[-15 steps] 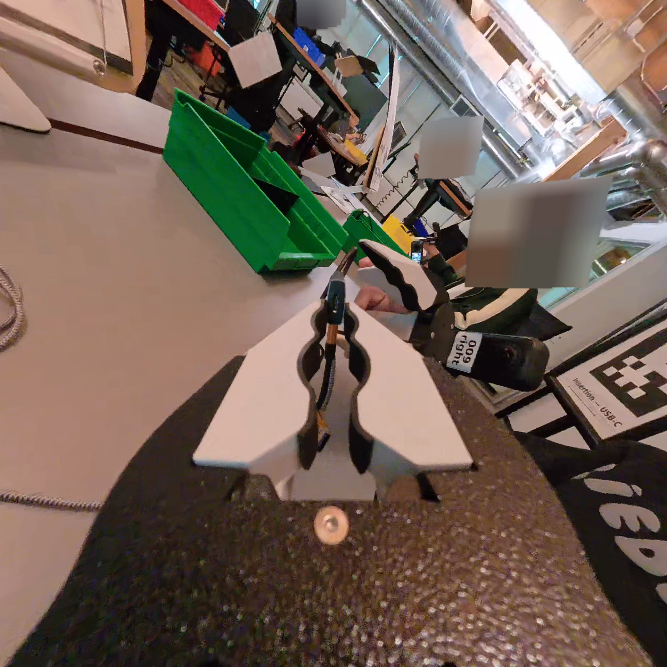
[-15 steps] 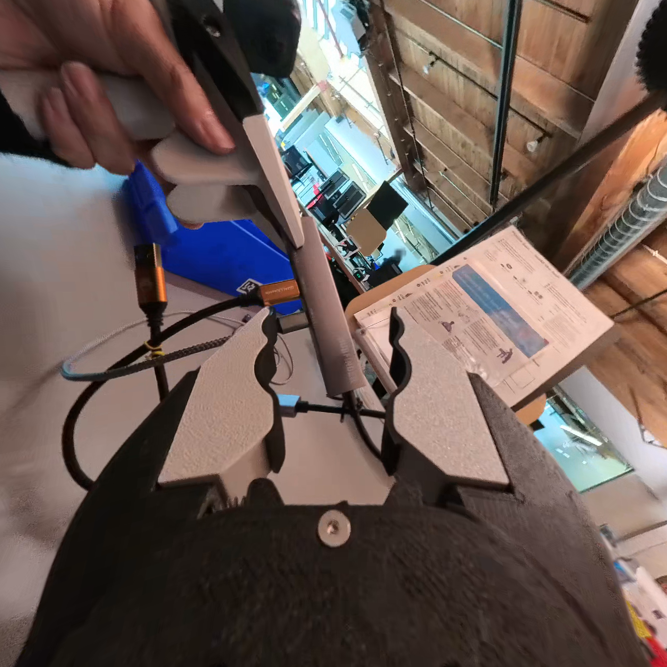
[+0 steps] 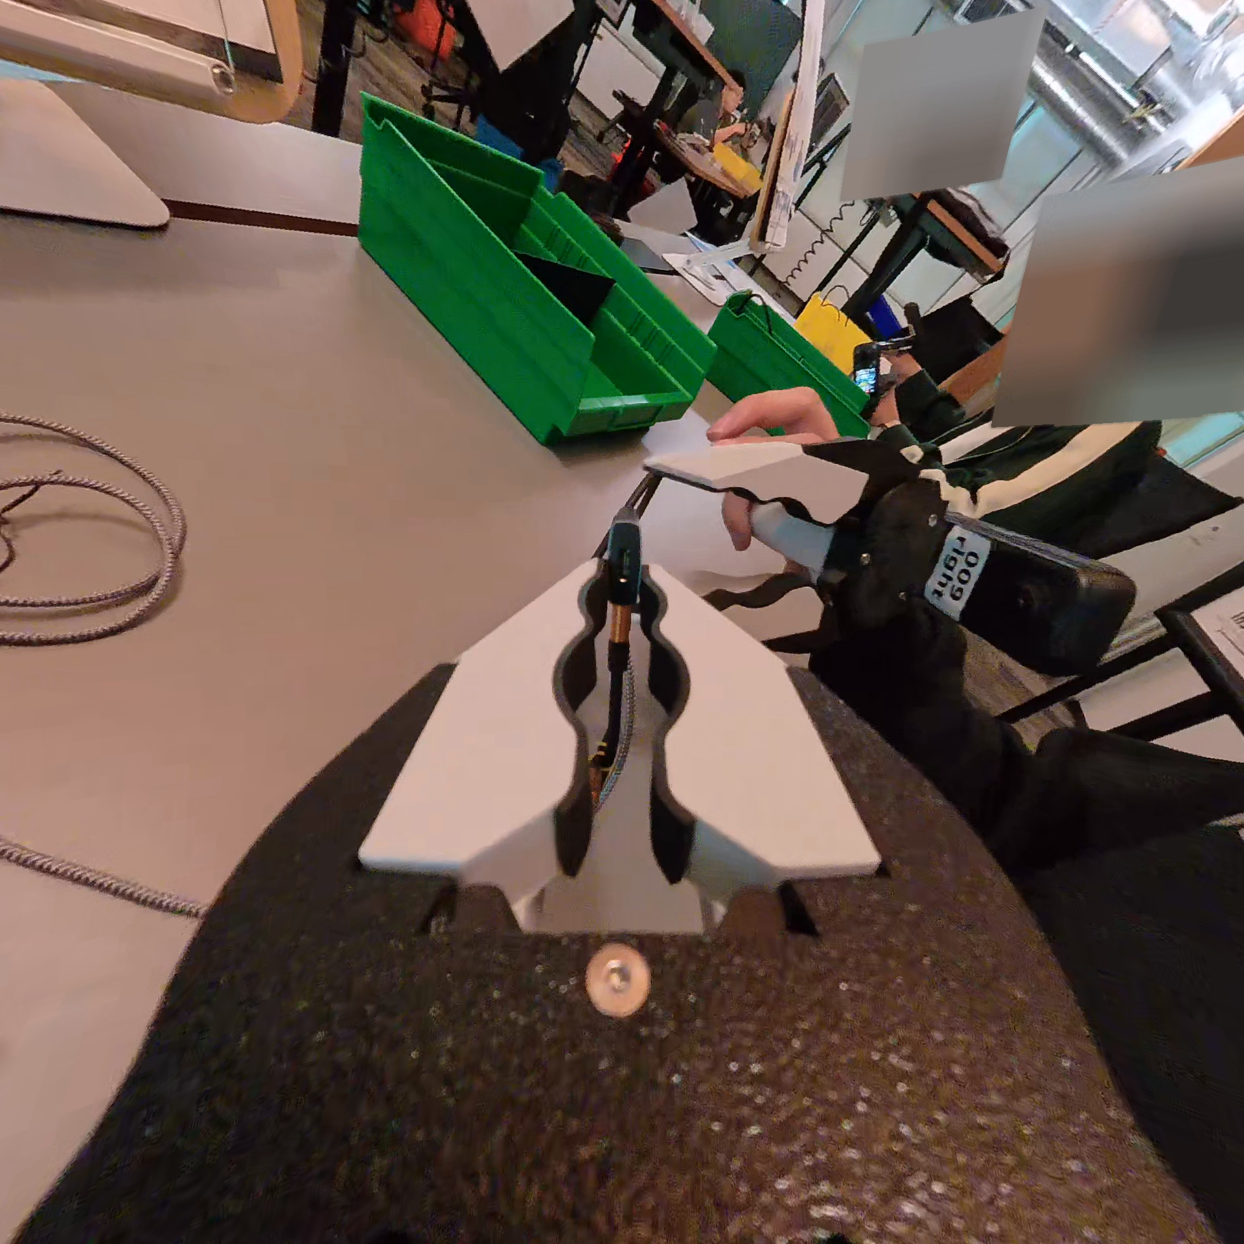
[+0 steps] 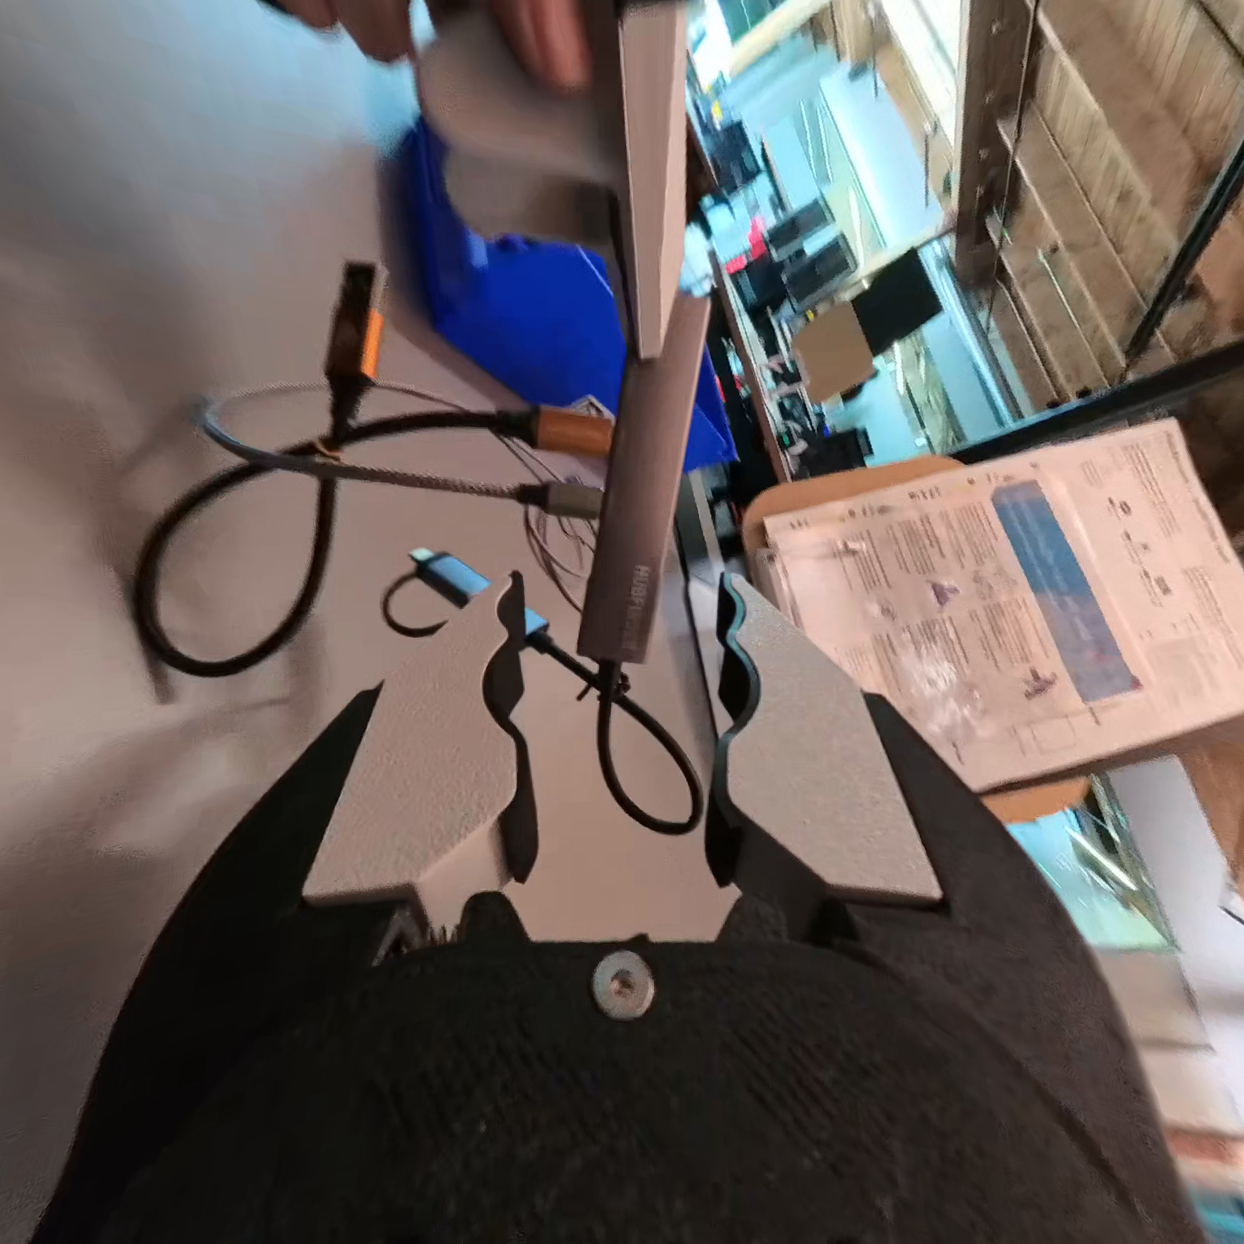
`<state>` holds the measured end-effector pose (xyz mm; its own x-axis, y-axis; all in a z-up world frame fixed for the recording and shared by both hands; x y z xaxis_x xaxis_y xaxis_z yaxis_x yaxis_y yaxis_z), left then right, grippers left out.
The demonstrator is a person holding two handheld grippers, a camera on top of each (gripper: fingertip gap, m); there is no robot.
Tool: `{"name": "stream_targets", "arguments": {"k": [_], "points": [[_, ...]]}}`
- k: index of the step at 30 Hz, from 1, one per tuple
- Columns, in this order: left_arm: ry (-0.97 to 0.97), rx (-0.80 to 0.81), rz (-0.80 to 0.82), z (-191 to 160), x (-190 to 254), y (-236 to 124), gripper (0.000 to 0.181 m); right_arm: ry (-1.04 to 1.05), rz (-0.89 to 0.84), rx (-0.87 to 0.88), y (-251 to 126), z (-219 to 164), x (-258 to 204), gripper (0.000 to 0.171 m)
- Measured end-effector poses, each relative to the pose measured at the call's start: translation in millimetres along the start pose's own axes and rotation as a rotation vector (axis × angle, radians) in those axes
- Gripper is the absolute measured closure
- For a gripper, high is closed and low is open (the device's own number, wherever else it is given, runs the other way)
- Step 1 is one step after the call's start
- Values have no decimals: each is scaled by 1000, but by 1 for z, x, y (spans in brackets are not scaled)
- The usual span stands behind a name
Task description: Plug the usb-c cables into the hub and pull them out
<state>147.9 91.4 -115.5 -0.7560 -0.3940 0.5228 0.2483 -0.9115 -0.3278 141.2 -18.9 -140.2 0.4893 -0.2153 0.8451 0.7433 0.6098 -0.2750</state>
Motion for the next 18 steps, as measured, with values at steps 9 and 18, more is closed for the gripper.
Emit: {"name": "stream_targets", "arguments": {"k": [9,18], "points": [[138,25,-80,-9,20,8,173,101,64,69,5,6,-5,149],[996,-239,271,-42,35,16,123,179,463,11,-9,-16,-37,148]]}}
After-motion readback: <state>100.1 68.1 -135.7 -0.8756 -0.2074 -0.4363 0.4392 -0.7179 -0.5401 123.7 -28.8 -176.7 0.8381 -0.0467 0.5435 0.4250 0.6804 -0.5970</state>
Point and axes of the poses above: each gripper's, where its closed fingertips meet, y out along the fingers, z out of its top, x = y × z across the jaws, the point moved 4 cm from there along -y, back along the fingers, and after that the axes turned 7 degrees about -x, right-handed, at the moved point
